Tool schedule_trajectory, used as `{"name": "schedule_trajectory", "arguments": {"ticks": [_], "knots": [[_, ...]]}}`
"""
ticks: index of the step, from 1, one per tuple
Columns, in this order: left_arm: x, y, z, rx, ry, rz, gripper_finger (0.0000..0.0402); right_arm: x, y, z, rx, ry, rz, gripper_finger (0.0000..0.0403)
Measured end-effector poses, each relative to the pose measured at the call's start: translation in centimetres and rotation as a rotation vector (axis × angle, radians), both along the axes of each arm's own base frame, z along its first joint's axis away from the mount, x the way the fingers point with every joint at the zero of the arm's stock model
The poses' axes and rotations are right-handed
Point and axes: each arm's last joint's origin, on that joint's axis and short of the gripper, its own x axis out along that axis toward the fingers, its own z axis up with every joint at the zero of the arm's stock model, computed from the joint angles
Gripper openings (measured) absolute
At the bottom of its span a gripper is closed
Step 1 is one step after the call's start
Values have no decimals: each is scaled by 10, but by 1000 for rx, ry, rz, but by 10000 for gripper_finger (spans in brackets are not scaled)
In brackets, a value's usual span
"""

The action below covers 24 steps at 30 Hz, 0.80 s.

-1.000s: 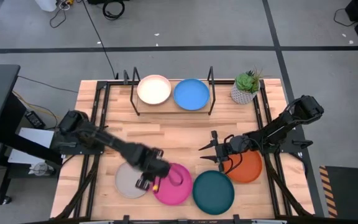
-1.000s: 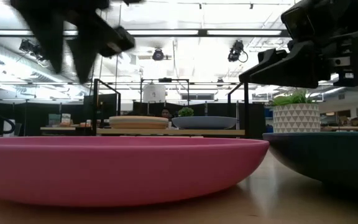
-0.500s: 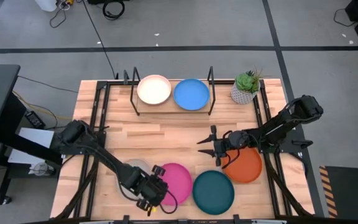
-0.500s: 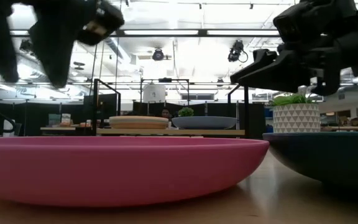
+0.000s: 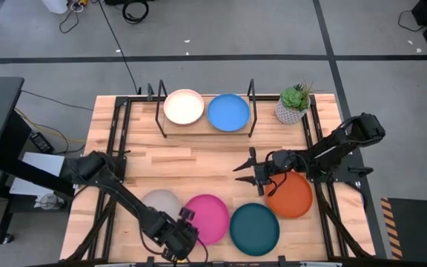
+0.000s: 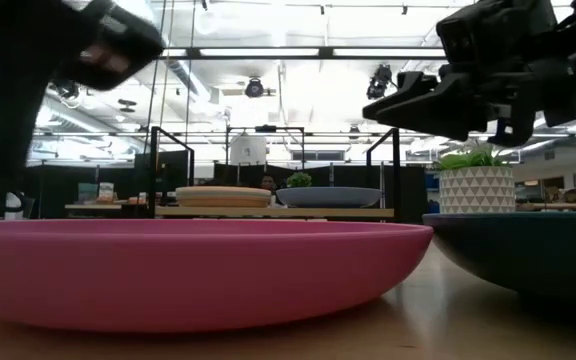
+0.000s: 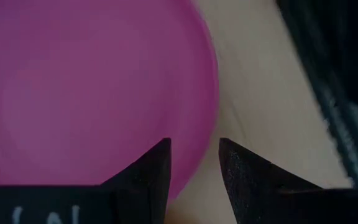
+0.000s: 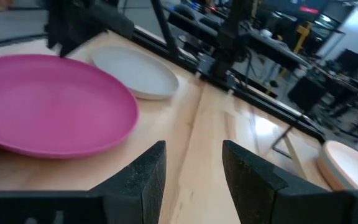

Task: Place and stack plates onto a shelf
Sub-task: Stack the pink plate on top of the blue plate on the shelf

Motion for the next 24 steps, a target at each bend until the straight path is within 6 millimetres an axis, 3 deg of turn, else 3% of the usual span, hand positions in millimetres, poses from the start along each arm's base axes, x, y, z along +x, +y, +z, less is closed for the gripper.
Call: {"name": "schedule_trajectory", "arguments": {"ticks": [6, 12, 20, 24], "knots": [[-3, -8, -21, 89, 16, -51, 142, 0, 1, 2, -10, -24, 44, 164], [-2, -4, -23, 146, -12, -12, 132, 0, 1, 2, -14, -27, 47, 164], [-2, 1, -15, 147, -17, 14, 18, 0, 1, 3, -16, -36, 42, 164], [0, 11, 0, 145, -58, 99, 16, 0, 5, 9, -17, -98, -23, 164]]}}
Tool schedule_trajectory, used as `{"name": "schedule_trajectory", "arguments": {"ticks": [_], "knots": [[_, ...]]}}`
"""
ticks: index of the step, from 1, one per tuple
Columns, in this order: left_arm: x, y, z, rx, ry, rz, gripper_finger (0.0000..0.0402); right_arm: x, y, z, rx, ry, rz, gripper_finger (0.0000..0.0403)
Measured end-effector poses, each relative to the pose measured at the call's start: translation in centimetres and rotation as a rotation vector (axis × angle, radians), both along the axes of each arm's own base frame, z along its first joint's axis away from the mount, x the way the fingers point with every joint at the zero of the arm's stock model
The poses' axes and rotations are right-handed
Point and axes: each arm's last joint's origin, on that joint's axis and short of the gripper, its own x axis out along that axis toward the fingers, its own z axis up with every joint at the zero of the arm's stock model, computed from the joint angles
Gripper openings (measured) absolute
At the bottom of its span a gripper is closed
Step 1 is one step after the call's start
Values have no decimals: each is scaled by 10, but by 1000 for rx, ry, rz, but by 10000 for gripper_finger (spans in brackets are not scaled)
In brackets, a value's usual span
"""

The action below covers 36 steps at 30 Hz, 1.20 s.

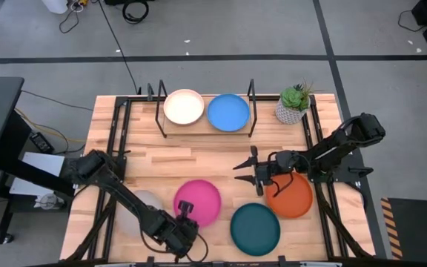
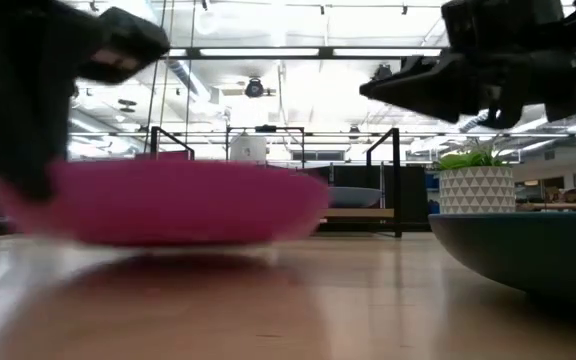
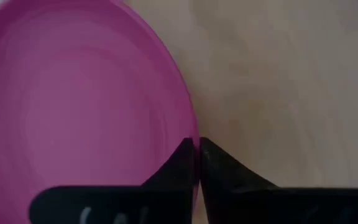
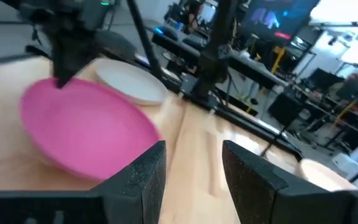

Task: Place and stack plates onto a shelf
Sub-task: Stack the pink plate on top of the blue plate on the shelf

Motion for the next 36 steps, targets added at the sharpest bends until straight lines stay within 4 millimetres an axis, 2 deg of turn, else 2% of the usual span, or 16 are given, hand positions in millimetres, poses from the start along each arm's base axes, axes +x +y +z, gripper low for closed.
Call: {"name": "schedule_trajectory", "arguments": {"ticks": [4, 8, 14, 18, 27, 36], "knots": [[2, 15, 22, 47, -63, 21, 15, -2, 9, 1, -9, -7, 23, 164], [8, 45, 33, 133, -32, 64, 15, -4, 17, 0, -6, 1, 8, 164], [33, 107, 31, 221, 113, 45, 15, -10, 33, -4, -13, 39, 31, 164], [47, 150, 35, 254, 151, 3, 15, -13, 43, -6, 18, 59, 70, 164], [58, 232, 67, 252, 63, -47, 15, -20, 54, -14, 195, 172, 85, 164], [71, 325, 70, 263, -75, -89, 15, -27, 67, -13, 260, 168, 34, 164]]}}
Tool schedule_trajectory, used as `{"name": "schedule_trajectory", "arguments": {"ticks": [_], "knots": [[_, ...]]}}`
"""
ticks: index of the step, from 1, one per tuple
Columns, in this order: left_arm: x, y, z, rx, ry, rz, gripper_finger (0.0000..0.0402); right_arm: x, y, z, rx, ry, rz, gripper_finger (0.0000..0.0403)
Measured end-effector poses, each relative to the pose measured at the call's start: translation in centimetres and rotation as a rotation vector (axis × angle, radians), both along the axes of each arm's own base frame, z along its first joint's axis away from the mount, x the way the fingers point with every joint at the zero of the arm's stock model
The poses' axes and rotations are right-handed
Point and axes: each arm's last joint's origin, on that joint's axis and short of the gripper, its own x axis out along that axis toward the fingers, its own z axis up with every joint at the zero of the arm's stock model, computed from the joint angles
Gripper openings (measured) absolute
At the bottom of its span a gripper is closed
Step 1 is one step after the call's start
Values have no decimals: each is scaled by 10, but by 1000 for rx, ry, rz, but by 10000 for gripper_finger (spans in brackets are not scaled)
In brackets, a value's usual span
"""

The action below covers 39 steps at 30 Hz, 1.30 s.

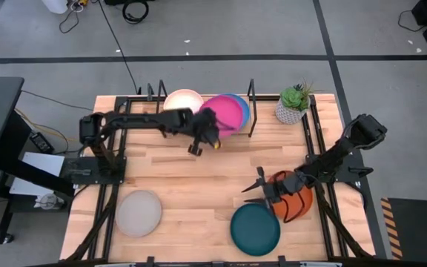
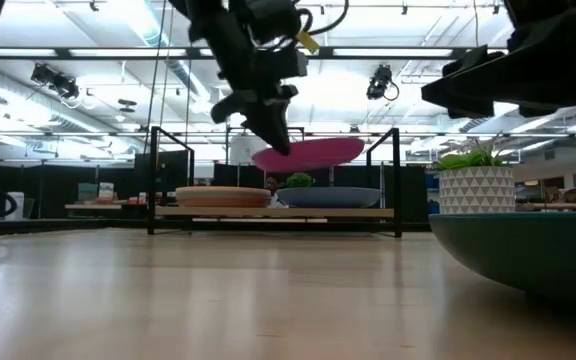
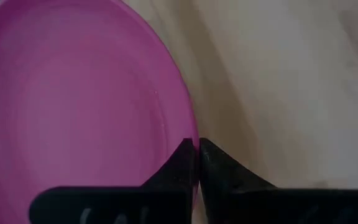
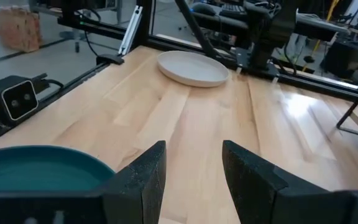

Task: Place and stack plates onto a shelf
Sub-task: Stack the pink plate on top of the blue plate on the shelf, then stack the orange plate on top of the pink plate on the shelf

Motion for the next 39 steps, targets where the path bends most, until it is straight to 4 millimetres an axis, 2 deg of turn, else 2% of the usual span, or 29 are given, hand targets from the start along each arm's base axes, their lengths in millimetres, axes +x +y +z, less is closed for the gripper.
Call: {"name": "schedule_trajectory", "arguments": {"ticks": [7, 11, 14, 22, 29, 35, 39], "knots": [[2, 54, 2, -36, -163, -92, 15, -5, 8, 0, -14, -3, -42, 164], [2, 73, -12, -72, -161, -115, 15, -6, 9, -1, -21, 3, -56, 164], [3, 81, -27, -56, -106, -116, 21, -7, 9, -2, -20, 8, -58, 164], [12, 80, -38, -24, -114, -147, 33, -7, 9, -2, -15, 10, -59, 164], [14, 77, -37, -51, -136, -107, 91, -7, 9, -3, -17, 17, -59, 164], [17, 73, -14, -71, -177, 33, 117, -7, 9, -3, -28, 20, -57, 164], [15, 52, -2, -44, -124, 133, 107, -7, 9, -3, -60, 17, -58, 164]]}}
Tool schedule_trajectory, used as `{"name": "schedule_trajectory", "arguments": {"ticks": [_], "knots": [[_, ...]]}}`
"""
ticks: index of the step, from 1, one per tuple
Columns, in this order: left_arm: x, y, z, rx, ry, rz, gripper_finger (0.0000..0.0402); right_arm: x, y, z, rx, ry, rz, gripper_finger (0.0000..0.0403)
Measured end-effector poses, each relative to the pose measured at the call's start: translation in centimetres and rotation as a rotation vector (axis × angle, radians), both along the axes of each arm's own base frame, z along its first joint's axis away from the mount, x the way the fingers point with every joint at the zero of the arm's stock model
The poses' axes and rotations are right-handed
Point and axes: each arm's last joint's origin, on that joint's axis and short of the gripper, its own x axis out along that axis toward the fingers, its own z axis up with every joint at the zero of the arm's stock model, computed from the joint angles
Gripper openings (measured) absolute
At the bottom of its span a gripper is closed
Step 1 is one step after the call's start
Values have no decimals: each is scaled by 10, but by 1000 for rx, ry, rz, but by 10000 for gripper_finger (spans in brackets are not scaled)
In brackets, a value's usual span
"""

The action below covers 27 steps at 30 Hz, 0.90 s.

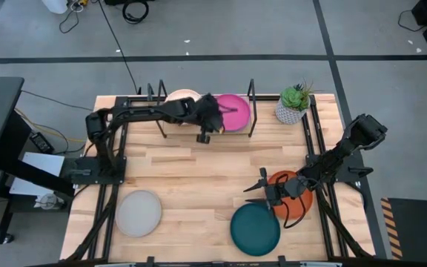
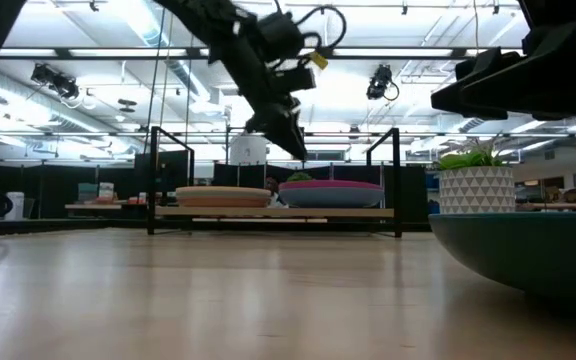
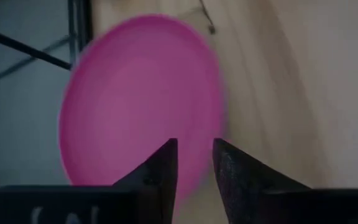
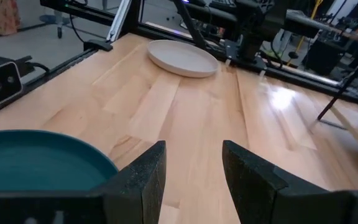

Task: Place and stack plates onto a shelf
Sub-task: Stack the orange plate on top of the pink plate on the shelf

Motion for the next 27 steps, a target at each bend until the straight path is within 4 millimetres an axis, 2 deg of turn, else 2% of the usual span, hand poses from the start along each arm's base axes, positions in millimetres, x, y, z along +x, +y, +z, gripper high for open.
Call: {"name": "schedule_trajectory", "arguments": {"ticks": [3, 6, 11, 14, 19, 24, 27], "knots": [[-6, -28, 6, -66, 73, -13, 98, 0, -1, 0, -36, -1, -11, 164], [-14, -61, 4, -211, 176, -20, 89, 1, -2, -1, -69, -1, -11, 164], [-25, -111, -5, -504, 331, 222, 85, 4, -7, 0, -115, -10, -26, 164], [-34, -143, -15, -578, 420, 369, 85, 7, -13, 1, -150, -22, -42, 164], [-54, -202, -27, -548, 535, 404, 84, 13, -23, 3, -202, -37, -56, 164], [-71, -249, -34, -406, 500, 380, 84, 19, -33, 7, -216, -75, -31, 164], [-77, -269, -33, -289, 390, 351, 84, 22, -40, 7, -197, -76, -41, 164]]}}
